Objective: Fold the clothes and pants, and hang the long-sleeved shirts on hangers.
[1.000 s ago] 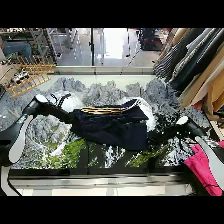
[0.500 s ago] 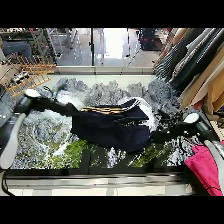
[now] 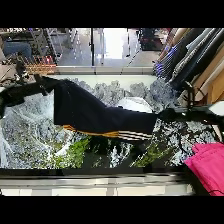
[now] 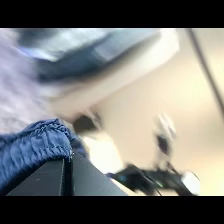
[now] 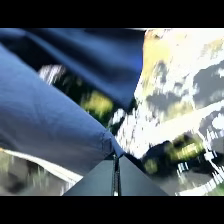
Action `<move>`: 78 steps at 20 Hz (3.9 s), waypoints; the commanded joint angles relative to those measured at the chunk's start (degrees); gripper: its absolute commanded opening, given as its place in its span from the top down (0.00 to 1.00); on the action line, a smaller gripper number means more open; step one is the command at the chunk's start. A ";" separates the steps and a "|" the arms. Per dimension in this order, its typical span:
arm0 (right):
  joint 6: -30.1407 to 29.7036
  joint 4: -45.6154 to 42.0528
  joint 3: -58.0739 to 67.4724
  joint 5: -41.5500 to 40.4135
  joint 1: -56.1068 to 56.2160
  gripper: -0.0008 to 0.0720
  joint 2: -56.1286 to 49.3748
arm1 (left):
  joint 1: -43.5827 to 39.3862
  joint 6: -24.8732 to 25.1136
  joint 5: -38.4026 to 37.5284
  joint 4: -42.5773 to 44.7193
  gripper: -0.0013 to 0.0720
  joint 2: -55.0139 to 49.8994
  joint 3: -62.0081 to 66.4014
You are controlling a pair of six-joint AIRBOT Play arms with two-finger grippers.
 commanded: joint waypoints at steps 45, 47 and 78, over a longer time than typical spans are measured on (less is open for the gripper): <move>-14.32 6.64 -2.91 -7.63 4.92 0.98 -25.97 | -5.31 17.18 -25.53 37.16 0.97 -12.76 -0.09; -14.29 4.70 -2.91 -6.51 4.26 0.98 -18.95 | -3.32 11.85 -29.33 24.74 0.97 -9.53 -0.02; -12.68 -0.48 23.17 -11.19 -0.39 0.97 -16.70 | -9.14 -0.57 13.25 17.55 0.96 18.38 -14.67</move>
